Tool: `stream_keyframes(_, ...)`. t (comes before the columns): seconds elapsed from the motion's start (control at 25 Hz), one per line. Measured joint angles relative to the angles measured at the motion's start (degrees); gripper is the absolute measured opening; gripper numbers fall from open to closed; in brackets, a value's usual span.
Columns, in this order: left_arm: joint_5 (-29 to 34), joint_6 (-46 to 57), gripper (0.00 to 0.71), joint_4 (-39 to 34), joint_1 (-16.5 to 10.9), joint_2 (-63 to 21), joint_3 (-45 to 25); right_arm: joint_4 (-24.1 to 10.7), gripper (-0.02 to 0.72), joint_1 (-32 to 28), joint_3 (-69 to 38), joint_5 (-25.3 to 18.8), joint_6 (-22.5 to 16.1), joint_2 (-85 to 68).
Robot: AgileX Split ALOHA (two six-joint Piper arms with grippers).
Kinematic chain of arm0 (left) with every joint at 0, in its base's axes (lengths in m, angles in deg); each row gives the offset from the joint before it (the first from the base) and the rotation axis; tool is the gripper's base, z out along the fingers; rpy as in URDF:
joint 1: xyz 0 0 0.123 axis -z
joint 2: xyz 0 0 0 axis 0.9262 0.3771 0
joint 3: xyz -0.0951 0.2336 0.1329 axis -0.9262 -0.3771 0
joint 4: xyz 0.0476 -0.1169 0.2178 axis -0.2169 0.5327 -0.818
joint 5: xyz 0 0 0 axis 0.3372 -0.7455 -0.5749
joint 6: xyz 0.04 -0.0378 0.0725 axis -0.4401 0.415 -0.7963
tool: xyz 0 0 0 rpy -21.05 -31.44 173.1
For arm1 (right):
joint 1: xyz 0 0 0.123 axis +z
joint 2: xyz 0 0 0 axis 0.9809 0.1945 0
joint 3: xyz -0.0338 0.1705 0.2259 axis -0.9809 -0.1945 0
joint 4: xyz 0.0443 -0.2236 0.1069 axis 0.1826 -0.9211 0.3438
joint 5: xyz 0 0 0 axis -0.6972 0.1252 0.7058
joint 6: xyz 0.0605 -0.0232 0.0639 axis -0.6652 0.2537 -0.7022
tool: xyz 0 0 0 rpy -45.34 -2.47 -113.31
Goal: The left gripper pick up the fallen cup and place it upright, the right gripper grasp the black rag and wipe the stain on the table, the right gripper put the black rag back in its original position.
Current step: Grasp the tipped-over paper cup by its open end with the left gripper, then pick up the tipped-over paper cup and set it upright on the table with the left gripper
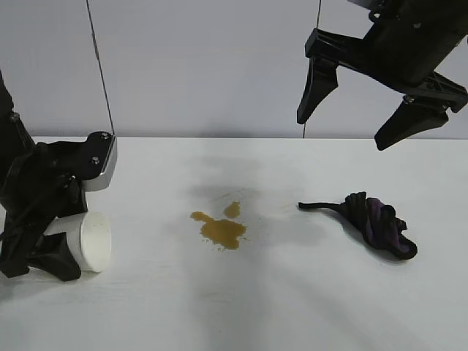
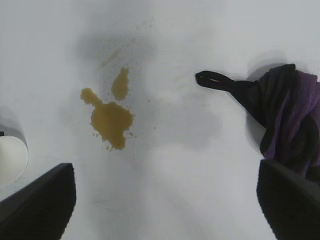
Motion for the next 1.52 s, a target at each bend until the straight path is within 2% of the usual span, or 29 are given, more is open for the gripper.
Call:
stream_keyframes(0.12,0.46,-0.85,0.402,2.83,0.0,-0.06,0.56,0.0,0.683,0.0,0.0,-0.05,0.07,0.0)
stream_keyframes(0.24,3.33,-7.58,0.396,10.74,0.0,-1.49,1.41,0.0,0.683,0.0,0.0,-0.11,0.07,0.0)
stream_keyframes(0.44,11.29,-25.11,0.393,31.1,-1.45,-5.14,1.53,0.0,0.683,0.0,0.0,-0.11,0.07,0.0)
stream_keyframes(0.6,19.92,-36.65,0.393,47.59,-6.26,-5.2,1.34,0.0,0.683,0.0,0.0,-0.11,0.07,0.0)
stream_keyframes(0.72,26.9,-45.04,0.393,59.02,-11.18,-5.2,-0.47,0.0,0.683,0.0,0.0,-0.11,0.07,0.0)
stream_keyframes(0.88,34.51,-55.07,0.393,70.59,-15.34,-4.34,-4.33,0.0,0.683,0.0,0.0,-0.06,0.07,0.0)
stream_keyframes(1.2,36.24,-64.7,0.393,72.84,-16.01,6.56,-5.54,0.0,0.683,0.0,0.0,0.0,0.09,0.0)
stream_keyframes(1.52,36.25,-70.32,0.393,73.31,-16.01,11.28,-5.47,0.0,0.683,0.0,0.0,0.11,0.09,0.0)
